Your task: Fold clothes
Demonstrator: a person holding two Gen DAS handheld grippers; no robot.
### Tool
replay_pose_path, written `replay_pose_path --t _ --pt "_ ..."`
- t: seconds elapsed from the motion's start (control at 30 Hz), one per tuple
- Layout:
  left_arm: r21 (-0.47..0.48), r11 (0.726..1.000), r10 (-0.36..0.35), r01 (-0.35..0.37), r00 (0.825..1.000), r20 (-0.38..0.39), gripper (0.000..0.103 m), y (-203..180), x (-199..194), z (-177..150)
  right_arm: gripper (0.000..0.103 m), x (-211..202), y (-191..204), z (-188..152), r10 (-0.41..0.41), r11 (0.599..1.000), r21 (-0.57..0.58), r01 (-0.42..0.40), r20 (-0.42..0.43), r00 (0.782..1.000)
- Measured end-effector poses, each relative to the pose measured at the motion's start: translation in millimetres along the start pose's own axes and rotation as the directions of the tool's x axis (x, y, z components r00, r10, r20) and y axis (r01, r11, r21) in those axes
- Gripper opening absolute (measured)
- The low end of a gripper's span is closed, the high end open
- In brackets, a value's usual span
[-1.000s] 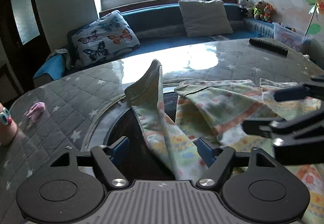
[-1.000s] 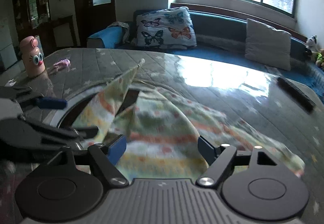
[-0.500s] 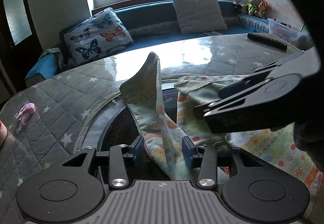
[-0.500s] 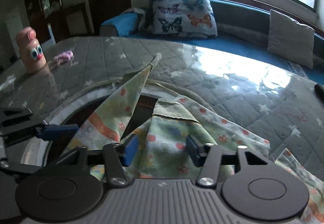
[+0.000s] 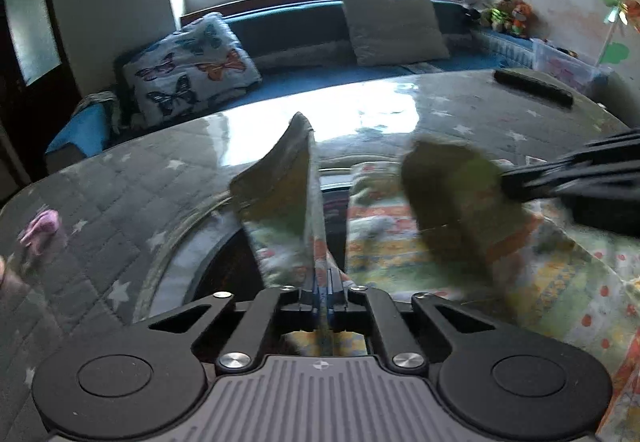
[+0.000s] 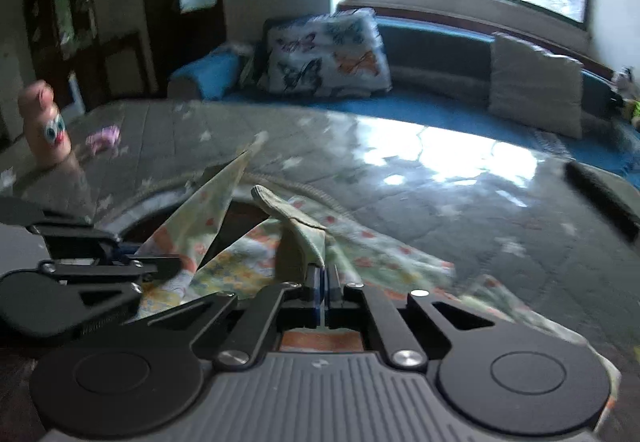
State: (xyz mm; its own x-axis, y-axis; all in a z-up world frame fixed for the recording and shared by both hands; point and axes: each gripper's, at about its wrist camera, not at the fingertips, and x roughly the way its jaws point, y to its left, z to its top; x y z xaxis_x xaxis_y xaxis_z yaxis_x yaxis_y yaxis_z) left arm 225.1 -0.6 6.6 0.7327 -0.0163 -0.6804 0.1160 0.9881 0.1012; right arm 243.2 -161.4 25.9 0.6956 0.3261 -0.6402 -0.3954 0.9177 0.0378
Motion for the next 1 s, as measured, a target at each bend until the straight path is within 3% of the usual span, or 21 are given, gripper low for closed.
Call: replay_pose_path --t 0.27,0.5,0.73,1.0 --pt "-0.083 0.993 0.091 -0.085 0.994 0.064 0.003 30.1 -45.3 -16.7 0.001 -85.2 -51.1 -28.7 -0.113 0.988 0.121 0.099 0.115 0.987" --pt "-0.171 0.971 0.184 -0.165 0.978 0.098 0.001 65.1 -91.8 -47.5 0.001 -153.1 -92.2 -78.2 -0.271 0.945 0.232 0.232 0.153 0.95" --pt "-0.206 0.963 0.194 -0.176 0.978 0.073 0.001 84.2 -112.9 -73.1 0.001 -205.9 -125.8 -143.5 -0.419 0.856 0.372 0.36 0.09 0.903" --pt "-0.158 0.977 0.153 -0.141 0.986 0.067 0.01 60.7 -97.3 -55.9 0.002 -234.6 -155.0 -206.9 -0.518 0.733 0.487 0.475 -0.053 0.854"
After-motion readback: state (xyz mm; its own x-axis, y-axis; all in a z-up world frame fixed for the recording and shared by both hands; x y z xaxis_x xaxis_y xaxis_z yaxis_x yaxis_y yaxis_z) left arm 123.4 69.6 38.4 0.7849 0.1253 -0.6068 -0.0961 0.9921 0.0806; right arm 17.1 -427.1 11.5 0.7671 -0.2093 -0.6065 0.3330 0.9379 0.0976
